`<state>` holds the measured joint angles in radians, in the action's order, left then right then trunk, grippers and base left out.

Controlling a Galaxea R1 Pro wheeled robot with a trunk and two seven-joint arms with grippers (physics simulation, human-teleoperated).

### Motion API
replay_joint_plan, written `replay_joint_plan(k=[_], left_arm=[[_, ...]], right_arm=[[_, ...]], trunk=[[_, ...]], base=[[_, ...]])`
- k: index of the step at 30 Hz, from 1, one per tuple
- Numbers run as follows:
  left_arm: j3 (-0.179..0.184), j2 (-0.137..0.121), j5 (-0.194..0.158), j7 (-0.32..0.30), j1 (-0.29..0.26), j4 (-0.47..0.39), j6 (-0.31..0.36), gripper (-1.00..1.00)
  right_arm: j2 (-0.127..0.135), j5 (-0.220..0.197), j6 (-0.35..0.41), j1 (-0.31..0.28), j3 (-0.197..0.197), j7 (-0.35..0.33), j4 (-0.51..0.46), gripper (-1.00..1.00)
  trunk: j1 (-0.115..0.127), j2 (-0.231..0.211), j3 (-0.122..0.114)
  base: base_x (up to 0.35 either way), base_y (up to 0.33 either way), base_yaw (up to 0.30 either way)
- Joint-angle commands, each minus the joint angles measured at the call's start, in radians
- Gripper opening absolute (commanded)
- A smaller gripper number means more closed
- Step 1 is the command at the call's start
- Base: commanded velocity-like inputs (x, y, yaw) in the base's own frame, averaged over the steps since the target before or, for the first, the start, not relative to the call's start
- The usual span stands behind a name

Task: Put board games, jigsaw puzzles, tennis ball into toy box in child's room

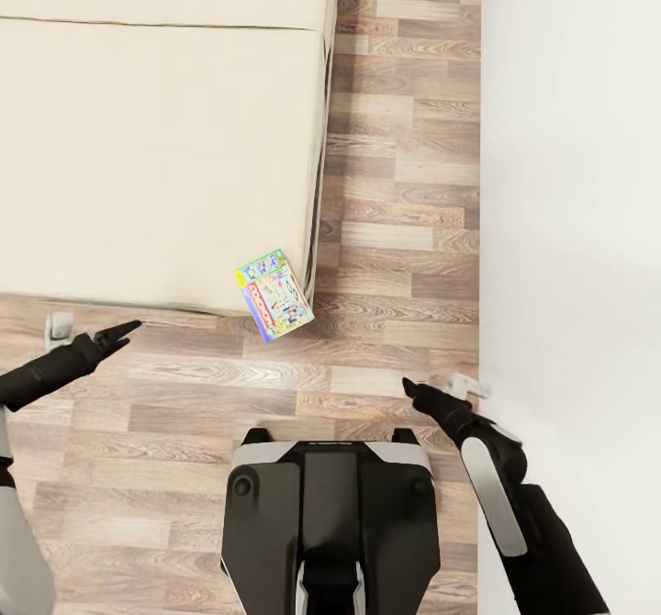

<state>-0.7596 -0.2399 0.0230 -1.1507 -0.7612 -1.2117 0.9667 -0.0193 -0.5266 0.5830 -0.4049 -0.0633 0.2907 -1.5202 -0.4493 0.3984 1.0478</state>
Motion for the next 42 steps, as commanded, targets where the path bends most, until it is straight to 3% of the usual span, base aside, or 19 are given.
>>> replay_joint_plan(k=[1, 2, 6, 8, 11, 17, 23, 28, 33, 42], left_arm=[[-0.021, -0.014, -0.001, -0.061, 0.008, 0.028, 0.004, 1.00], [-0.037, -0.028, -0.001, -0.119, 0.022, 0.058, 0.000, 1.00], [-0.061, -0.071, -0.005, -0.241, 0.056, 0.107, -0.005, 1.00], [-0.064, -0.087, -0.008, -0.276, 0.063, 0.115, -0.006, 1.00], [-0.065, -0.103, -0.008, -0.321, 0.071, 0.125, -0.007, 1.00], [-0.066, -0.106, -0.009, -0.344, 0.075, 0.130, -0.007, 1.00], [-0.059, -0.098, -0.008, -0.361, 0.078, 0.134, -0.007, 1.00], [-0.008, -0.087, 0.000, -0.361, 0.086, 0.148, -0.013, 1.00], [0.011, -0.089, 0.001, -0.368, 0.114, 0.159, -0.031, 1.00], [0.013, -0.093, -0.005, -0.372, 0.128, 0.160, -0.038, 1.00]], right_arm=[[0.001, -0.014, 0.004, 0.027, -0.002, 0.008, -0.024, 1.00], [0.002, -0.016, 0.004, 0.048, -0.005, 0.004, -0.040, 1.00], [-0.005, -0.019, 0.006, 0.076, -0.015, -0.007, -0.059, 1.00], [-0.009, -0.020, 0.006, 0.081, -0.029, -0.009, -0.063, 1.00], [-0.014, -0.022, -0.007, 0.087, -0.083, -0.012, -0.059, 1.00], [-0.009, -0.021, -0.050, 0.089, -0.123, -0.014, -0.064, 1.00], [0.001, -0.024, -0.057, 0.090, -0.097, -0.016, -0.063, 1.00], [0.003, -0.025, -0.058, 0.090, -0.079, -0.017, -0.061, 1.00], [0.001, -0.027, -0.059, 0.090, -0.076, -0.017, -0.056, 1.00], [-0.001, -0.027, -0.060, 0.090, -0.077, -0.018, -0.054, 1.00]], trunk=[[-0.001, 0.002, 0.001], [-0.001, 0.002, 0.001], [-0.001, 0.002, -0.002], [-0.001, 0.002, -0.004], [-0.001, 0.002, -0.009], [-0.001, 0.002, -0.018], [-0.001, 0.002, -0.028], [-0.001, 0.002, -0.036], [-0.001, 0.002, -0.045], [-0.001, 0.002, -0.060]], base=[[0.000, 0.000, 0.000], [0.000, 0.000, 0.000], [0.000, 0.000, 0.000], [0.000, 0.000, 0.000], [0.000, 0.000, 0.000], [0.000, 0.000, 0.000], [0.000, 0.000, 0.000], [0.000, 0.000, 0.000], [0.000, 0.000, 0.000], [0.000, 0.000, 0.000]])
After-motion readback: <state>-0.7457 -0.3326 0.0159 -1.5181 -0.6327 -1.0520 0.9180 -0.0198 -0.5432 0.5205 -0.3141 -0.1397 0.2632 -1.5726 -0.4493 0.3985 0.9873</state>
